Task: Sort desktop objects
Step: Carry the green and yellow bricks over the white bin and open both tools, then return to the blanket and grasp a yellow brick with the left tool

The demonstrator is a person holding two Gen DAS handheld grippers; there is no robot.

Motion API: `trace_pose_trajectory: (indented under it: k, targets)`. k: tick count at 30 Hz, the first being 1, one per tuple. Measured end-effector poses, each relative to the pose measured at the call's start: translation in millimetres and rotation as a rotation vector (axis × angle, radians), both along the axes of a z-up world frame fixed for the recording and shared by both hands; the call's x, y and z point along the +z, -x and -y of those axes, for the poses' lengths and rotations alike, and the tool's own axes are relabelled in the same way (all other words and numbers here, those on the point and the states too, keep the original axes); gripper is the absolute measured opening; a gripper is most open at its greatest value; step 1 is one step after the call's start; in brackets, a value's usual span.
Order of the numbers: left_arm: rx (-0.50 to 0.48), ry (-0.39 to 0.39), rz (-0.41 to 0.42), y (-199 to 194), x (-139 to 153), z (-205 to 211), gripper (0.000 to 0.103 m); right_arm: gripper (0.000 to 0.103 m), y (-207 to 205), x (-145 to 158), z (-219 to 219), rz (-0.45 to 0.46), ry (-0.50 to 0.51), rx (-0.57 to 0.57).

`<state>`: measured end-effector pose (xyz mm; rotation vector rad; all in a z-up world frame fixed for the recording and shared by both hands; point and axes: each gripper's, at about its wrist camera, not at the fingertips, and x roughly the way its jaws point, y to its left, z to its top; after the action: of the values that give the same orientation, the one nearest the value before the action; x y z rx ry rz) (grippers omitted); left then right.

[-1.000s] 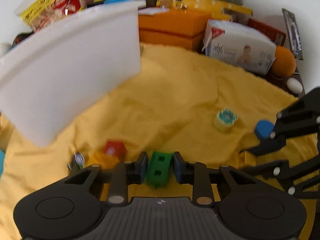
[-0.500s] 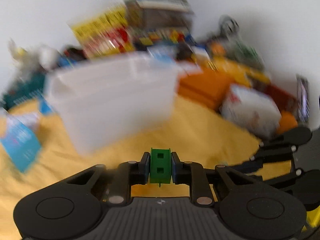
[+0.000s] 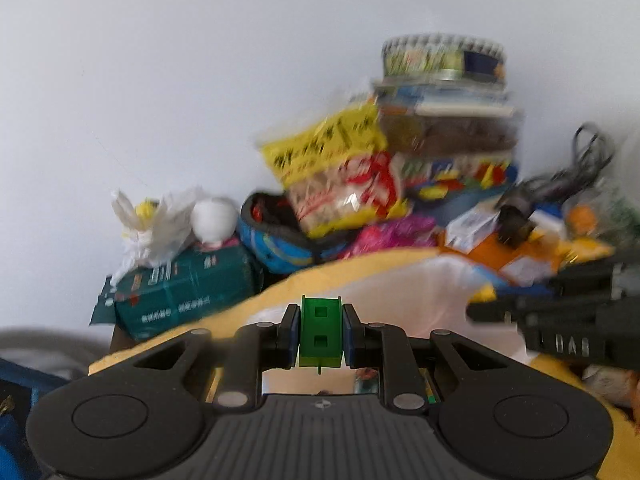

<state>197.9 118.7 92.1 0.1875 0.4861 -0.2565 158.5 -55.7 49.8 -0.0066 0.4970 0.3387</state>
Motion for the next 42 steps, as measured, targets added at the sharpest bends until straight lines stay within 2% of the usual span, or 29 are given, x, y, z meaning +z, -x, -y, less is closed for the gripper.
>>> trace_pose_trajectory:
  k: [2,3,4,5,6,11,14,16,20,22,27,30,33,35,37,38,40,41,42]
  targets:
    - [0.017,-0.039,-0.051,-11,-13,7,0.027,0.022,-23,-1,-2,-0.035,-0.003,-0.045]
    - [0.024,-0.051,-0.062,-13,-17,8,0.035,0.029,-32,-4,-5,-0.052,0.012,-0.070]
    - [0.029,-0.056,-0.067,-12,-19,10,0.040,0.047,-38,-9,-7,-0.072,0.032,-0.090]
    - [0.028,-0.047,-0.065,-10,-19,10,0.052,0.050,-42,-14,-10,-0.096,0.054,-0.105]
    - [0.017,-0.031,-0.060,-5,-19,7,0.056,0.049,-44,-18,-11,-0.105,0.067,-0.106]
    - [0.005,0.036,-0.023,25,-9,-5,0.056,0.051,-25,-26,-5,-0.100,0.074,-0.079]
    - [0.010,0.076,0.008,56,-5,-17,0.070,0.054,-10,-24,0,-0.086,0.079,-0.050]
    - [0.014,0.092,0.011,76,-10,-24,0.071,0.056,3,-20,5,-0.061,0.075,-0.024]
    - [0.030,0.060,-0.054,109,-38,-34,0.071,0.057,35,-18,13,-0.031,0.072,0.033]
    - [0.041,0.036,-0.114,124,-59,-38,0.071,0.057,53,-24,17,-0.040,0.063,0.071]
    - [0.074,-0.013,-0.244,142,-109,-36,0.071,0.057,107,-66,10,-0.134,0.118,0.179]
    - [0.088,-0.028,-0.243,144,-122,-25,0.070,0.057,140,-99,-2,-0.216,0.164,0.228]
    - [0.066,-0.098,-0.251,139,-132,-9,0.070,0.057,164,-121,-14,-0.265,0.186,0.258]
    - [0.055,-0.096,-0.279,131,-139,-1,0.070,0.057,173,-128,-19,-0.298,0.182,0.267]
    - [0.052,-0.102,-0.276,126,-147,5,0.070,0.057,177,-130,-24,-0.289,0.201,0.277]
    - [0.053,-0.120,-0.278,123,-154,10,0.068,0.057,178,-129,-26,-0.275,0.217,0.272]
    - [0.045,-0.155,-0.292,121,-165,13,0.054,0.057,179,-125,-26,-0.255,0.225,0.262]
    - [0.030,-0.146,-0.309,120,-168,10,0.030,0.057,180,-125,-25,-0.252,0.221,0.260]
    - [0.015,-0.097,-0.327,121,-167,4,0.025,0.057,183,-126,-23,-0.250,0.217,0.256]
